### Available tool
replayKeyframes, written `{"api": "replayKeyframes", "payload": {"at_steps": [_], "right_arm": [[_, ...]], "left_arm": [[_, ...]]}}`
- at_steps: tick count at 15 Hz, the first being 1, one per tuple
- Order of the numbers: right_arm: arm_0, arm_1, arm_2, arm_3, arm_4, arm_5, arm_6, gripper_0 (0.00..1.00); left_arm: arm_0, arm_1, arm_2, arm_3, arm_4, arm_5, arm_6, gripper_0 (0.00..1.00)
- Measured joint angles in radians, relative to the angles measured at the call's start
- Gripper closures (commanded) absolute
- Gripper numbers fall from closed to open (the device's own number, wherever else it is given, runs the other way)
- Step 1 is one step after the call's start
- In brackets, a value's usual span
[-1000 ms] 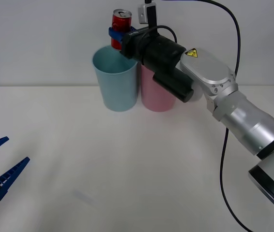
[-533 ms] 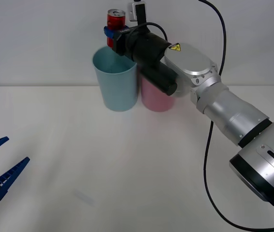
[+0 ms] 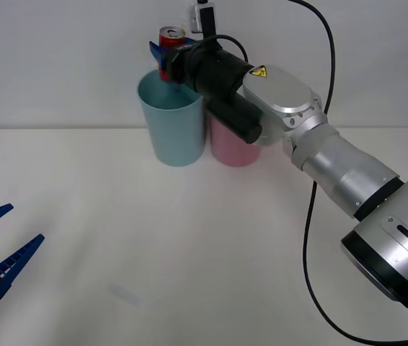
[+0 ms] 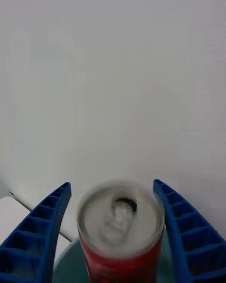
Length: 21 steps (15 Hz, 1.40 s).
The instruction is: Grasp the object on the table and drop it into the matching bin: aluminum can to the light blue bin, PET bottle to the pink bin.
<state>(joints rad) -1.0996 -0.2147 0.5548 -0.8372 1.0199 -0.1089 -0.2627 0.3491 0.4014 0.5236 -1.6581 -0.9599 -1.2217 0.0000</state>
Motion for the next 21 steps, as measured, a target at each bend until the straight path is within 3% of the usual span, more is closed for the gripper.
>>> {"api": "replayKeyframes", "payload": {"at_steps": [10,15,21], "right_arm": [[0.043,-0.019,0.004,-0.063,0.004,0.003,0.024,0.00],[0.167,-0.103,0.013,-0.252,0.026,0.002,0.025,0.00],[0.351,-0.258,0.042,-0.523,0.029,-0.001,0.025,0.00]], "left_arm": [[0.000,0.000,0.000,0.000,0.000,0.000,0.000,0.00],[0.000,0.000,0.000,0.000,0.000,0.000,0.000,0.00],[0.000,0.000,0.000,0.000,0.000,0.000,0.000,0.00]]}}
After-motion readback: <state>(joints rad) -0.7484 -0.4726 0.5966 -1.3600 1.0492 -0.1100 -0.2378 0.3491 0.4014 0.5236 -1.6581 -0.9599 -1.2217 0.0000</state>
